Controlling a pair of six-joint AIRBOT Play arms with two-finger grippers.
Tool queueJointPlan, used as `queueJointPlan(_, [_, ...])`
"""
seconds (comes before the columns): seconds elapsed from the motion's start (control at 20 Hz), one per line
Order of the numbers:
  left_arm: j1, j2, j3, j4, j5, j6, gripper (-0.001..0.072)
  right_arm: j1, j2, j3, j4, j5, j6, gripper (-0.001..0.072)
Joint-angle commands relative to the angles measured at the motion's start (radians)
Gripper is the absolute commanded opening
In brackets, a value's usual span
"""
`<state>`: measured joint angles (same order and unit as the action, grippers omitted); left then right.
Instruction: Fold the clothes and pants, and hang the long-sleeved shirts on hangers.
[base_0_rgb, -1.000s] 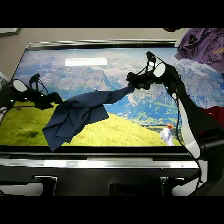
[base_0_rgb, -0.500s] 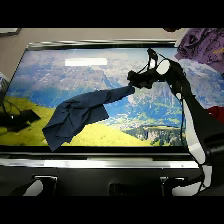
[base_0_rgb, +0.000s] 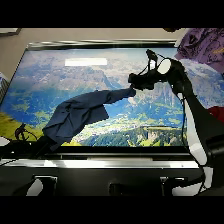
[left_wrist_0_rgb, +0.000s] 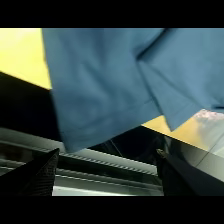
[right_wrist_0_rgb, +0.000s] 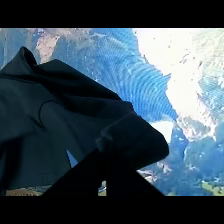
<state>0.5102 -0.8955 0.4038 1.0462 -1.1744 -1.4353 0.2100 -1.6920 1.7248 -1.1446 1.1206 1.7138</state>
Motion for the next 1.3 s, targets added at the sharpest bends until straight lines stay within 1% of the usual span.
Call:
queueJointPlan(0.0, [0.072,0.006,-0.024,-0.045,0.005,0.051,0.0647,0.0,0.001,0.0,-0.001,0.006,-0.001,0.0035])
queueJointPlan(0.1, [0.121,0.006,-0.024,-0.06,0.017,0.062,0.0646,0.0,0.001,0.0,-0.002,0.006,-0.001,0.0035])
queueJointPlan(0.15, [0.127,0.002,-0.024,-0.064,0.023,0.069,0.0632,0.0,0.001,0.0,-0.002,0.005,-0.001,0.0035])
queueJointPlan(0.2, [0.127,-0.008,-0.024,-0.068,0.024,0.076,0.0605,0.0,0.001,0.0,-0.002,0.003,-0.001,0.0035])
queueJointPlan(0.35, [0.098,-0.055,-0.024,-0.072,0.024,0.086,0.0598,0.0,0.001,0.0,-0.001,-0.005,0.0,0.0035])
queueJointPlan(0.4, [0.087,-0.068,-0.024,-0.072,0.027,0.087,0.0557,0.0,0.001,0.0,0.0,-0.005,0.0,0.0035])
queueJointPlan(0.45, [0.077,-0.077,-0.024,-0.072,0.032,0.09,0.0424,0.0,0.001,0.0,0.0,-0.003,0.0,0.0035])
queueJointPlan(0.5, [0.067,-0.084,-0.025,-0.076,0.042,0.093,0.0386,0.0,0.001,0.0,0.0,-0.003,0.0,0.0035])
queueJointPlan(0.7, [0.049,-0.126,-0.026,-0.079,0.073,0.09,0.0385,0.0,0.001,0.0,0.013,0.006,0.003,0.0035])
queueJointPlan(0.75, [0.049,-0.14,-0.026,-0.079,0.072,0.09,0.0347,0.0,0.001,0.0,0.016,0.008,0.004,0.0035])
queueJointPlan(0.8, [0.049,-0.148,-0.026,-0.079,0.072,0.091,0.0217,0.0,0.001,0.0,0.018,0.008,0.004,0.0035])
queueJointPlan(0.85, [0.049,-0.149,-0.026,-0.079,0.074,0.093,0.0047,0.0,0.001,0.0,0.023,0.007,0.004,0.0035])
queueJointPlan(0.9, [0.049,-0.148,-0.024,-0.079,0.076,0.094,0.0018,0.0,0.001,0.0,0.028,0.007,0.004,0.0035])
queueJointPlan(1.0, [0.049,-0.146,-0.013,-0.079,0.075,0.093,0.0017,0.0,0.001,0.0,0.038,0.008,0.006,0.0035])
queueJointPlan(1.1, [0.049,-0.129,0.037,-0.11,0.063,0.093,0.0015,0.0,0.009,0.0,0.051,-0.004,0.018,0.0035])
queueJointPlan(1.15, [0.048,-0.113,0.092,-0.129,0.057,0.087,0.0014,0.0,0.019,0.0,0.054,-0.027,0.018,0.0035])
queueJointPlan(1.25, [0.041,-0.089,0.264,-0.129,0.057,0.036,0.0013,-0.003,0.059,0.001,0.042,-0.118,0.009,0.0034])
